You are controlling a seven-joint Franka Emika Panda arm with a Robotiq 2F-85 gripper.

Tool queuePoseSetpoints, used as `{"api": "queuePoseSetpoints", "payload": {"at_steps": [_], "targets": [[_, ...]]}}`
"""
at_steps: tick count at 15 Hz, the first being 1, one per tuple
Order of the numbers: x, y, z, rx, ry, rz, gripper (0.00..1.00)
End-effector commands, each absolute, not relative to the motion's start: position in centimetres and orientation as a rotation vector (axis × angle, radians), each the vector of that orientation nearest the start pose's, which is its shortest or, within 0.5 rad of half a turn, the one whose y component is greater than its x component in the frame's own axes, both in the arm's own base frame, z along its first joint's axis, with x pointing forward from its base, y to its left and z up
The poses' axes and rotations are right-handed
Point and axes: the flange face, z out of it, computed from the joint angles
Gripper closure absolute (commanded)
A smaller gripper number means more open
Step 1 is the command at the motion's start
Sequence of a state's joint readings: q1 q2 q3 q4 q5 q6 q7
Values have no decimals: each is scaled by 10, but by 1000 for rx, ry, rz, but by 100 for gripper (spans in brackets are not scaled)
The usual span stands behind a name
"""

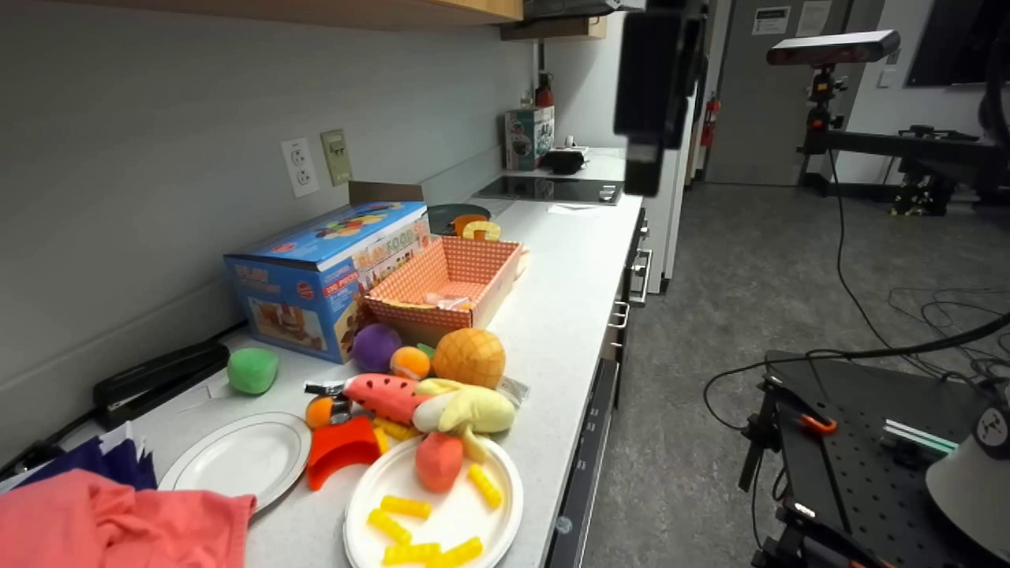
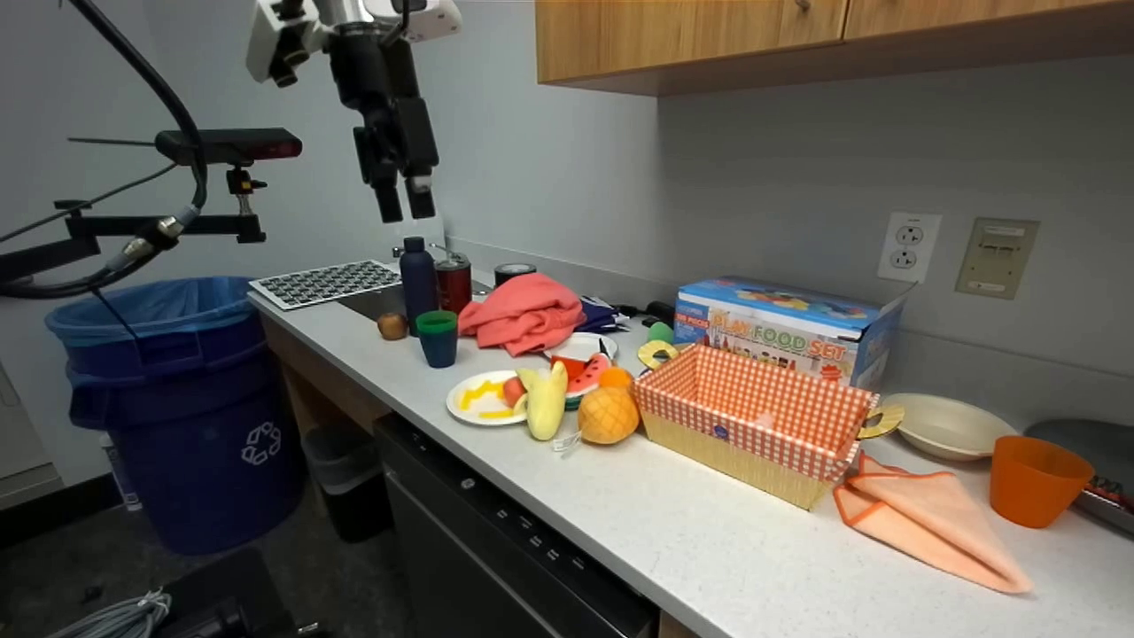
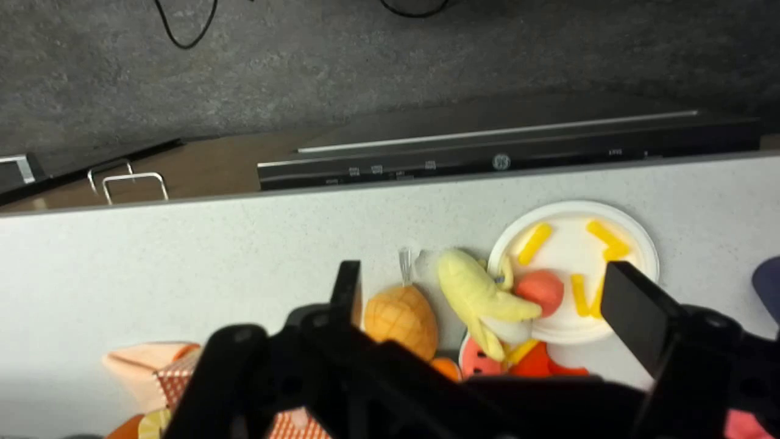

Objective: Put the plush toys inside the basket

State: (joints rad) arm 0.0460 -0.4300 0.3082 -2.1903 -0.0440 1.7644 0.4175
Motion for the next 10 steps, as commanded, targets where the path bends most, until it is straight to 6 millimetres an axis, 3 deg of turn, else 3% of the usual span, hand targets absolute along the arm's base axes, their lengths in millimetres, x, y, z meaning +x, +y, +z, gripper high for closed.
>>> {"api": "queuePoseSetpoints", "payload": {"at_steps": [1,2,3,6,10], "targets": [[460,151,588,-3252,81,-82,0],[475,145,590,-3227,77,-31,0],[439,148,584,-3251,108,-124,0],[470,141,584,-3234,106,-70,0],[476,143,582,-3233,101,-54,0]]}}
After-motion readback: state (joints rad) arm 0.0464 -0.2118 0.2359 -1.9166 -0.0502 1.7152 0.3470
